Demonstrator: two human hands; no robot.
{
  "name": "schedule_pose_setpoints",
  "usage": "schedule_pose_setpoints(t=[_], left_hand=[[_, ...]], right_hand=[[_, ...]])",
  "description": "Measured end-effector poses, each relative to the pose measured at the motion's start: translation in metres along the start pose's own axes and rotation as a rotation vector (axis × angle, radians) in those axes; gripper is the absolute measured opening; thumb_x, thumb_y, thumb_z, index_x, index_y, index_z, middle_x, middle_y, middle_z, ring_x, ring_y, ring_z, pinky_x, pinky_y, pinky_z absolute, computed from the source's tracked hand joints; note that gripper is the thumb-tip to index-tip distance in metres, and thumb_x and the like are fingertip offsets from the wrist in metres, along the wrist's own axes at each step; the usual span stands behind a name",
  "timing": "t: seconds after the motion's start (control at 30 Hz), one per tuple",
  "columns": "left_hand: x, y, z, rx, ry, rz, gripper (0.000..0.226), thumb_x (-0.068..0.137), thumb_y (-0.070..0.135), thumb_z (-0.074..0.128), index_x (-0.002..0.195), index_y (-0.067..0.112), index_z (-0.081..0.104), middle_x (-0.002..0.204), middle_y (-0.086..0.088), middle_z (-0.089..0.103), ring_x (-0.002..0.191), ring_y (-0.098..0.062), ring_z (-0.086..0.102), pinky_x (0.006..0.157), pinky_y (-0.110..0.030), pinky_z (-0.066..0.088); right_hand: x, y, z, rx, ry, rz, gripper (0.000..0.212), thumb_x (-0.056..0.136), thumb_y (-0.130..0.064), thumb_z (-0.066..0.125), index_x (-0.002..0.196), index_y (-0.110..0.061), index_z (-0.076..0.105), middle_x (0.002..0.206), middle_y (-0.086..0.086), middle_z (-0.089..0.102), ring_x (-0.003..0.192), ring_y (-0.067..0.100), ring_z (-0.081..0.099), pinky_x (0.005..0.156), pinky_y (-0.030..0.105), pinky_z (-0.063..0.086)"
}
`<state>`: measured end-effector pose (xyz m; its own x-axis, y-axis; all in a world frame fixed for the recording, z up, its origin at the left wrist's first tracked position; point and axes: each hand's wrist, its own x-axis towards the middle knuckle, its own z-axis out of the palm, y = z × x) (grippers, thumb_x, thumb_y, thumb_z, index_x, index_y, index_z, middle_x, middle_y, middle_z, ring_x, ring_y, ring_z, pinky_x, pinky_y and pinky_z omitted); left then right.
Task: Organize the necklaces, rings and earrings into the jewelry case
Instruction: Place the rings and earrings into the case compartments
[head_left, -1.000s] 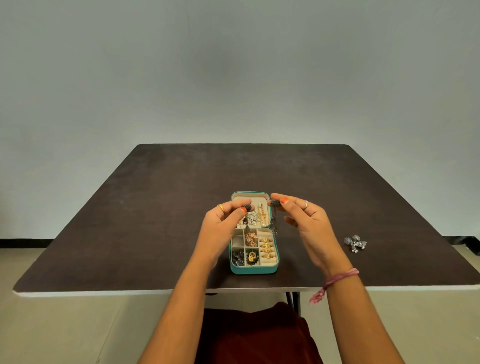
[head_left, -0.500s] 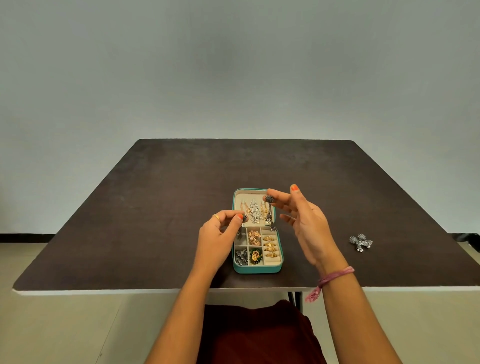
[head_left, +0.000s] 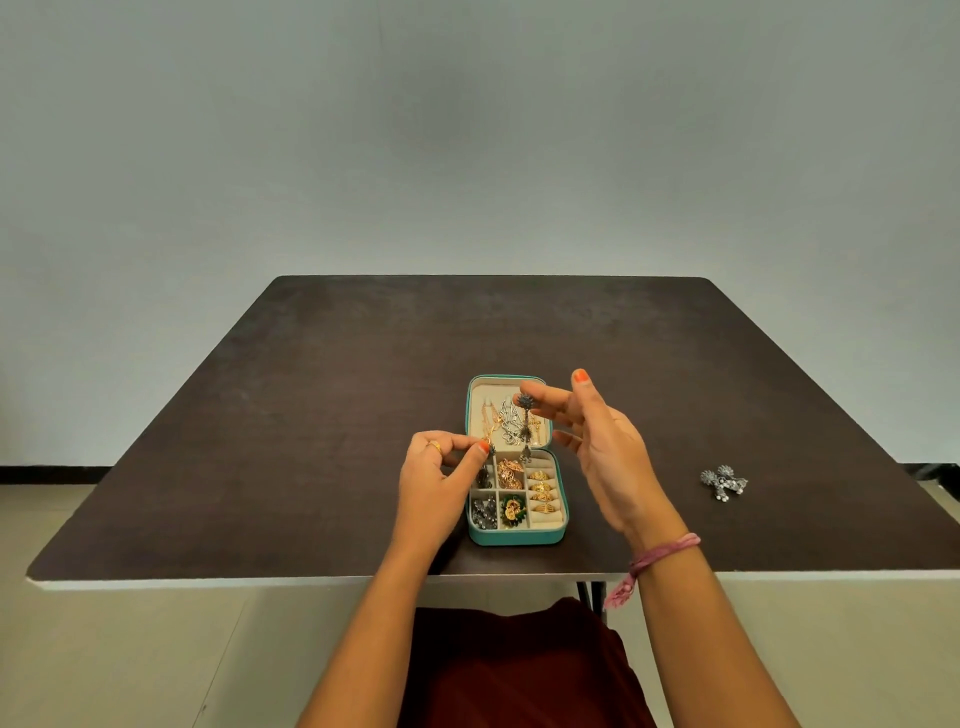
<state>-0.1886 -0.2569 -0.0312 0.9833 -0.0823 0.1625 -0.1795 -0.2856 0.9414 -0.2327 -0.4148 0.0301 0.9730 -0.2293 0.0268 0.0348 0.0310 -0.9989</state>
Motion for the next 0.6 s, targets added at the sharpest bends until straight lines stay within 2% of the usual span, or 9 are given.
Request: schedule_pose_setpoints(t=[0.13, 0.2, 0.43, 0.6], left_hand=[[0.005, -0.007, 0.002, 0.068, 0.007, -0.038, 0.008, 0.088, 0.030, 0.065, 0.089, 0.023, 0.070, 0.104, 0.004, 0.053, 0.088, -0.004, 0.054, 0.073, -0.014, 0.043], [0.007, -0.008, 0.002, 0.090, -0.004, -0.052, 0.008, 0.088, 0.031, 0.065, 0.089, 0.024, 0.070, 0.102, 0.005, 0.054, 0.088, -0.004, 0.055, 0.073, -0.015, 0.044], [0.008, -0.008, 0.006, 0.084, -0.001, -0.089, 0.005, 0.086, 0.025, 0.067, 0.084, 0.027, 0.063, 0.094, 0.006, 0.062, 0.072, -0.004, 0.059, 0.063, -0.016, 0.047], [0.009, -0.008, 0.005, -0.053, 0.048, -0.154, 0.006, 0.087, 0.020, 0.065, 0.088, 0.025, 0.061, 0.089, 0.004, 0.066, 0.078, -0.006, 0.062, 0.070, -0.026, 0.053]], right_hand=[[0.000, 0.002, 0.003, -0.007, -0.031, 0.009, 0.050, 0.099, -0.043, 0.031, 0.106, -0.016, 0.072, 0.102, -0.006, 0.074, 0.091, -0.001, 0.067, 0.068, 0.009, 0.047], [0.000, 0.003, 0.004, -0.008, -0.041, 0.017, 0.049, 0.100, -0.041, 0.031, 0.107, -0.014, 0.072, 0.100, -0.007, 0.074, 0.087, -0.003, 0.067, 0.063, 0.006, 0.046], [0.003, 0.010, 0.007, 0.008, -0.092, 0.037, 0.048, 0.099, -0.040, 0.033, 0.110, -0.012, 0.070, 0.098, -0.010, 0.073, 0.082, -0.003, 0.068, 0.059, 0.007, 0.047], [0.003, 0.012, 0.012, -0.028, -0.114, 0.051, 0.049, 0.098, -0.044, 0.034, 0.111, -0.015, 0.071, 0.104, -0.005, 0.073, 0.089, 0.000, 0.068, 0.063, 0.007, 0.048]])
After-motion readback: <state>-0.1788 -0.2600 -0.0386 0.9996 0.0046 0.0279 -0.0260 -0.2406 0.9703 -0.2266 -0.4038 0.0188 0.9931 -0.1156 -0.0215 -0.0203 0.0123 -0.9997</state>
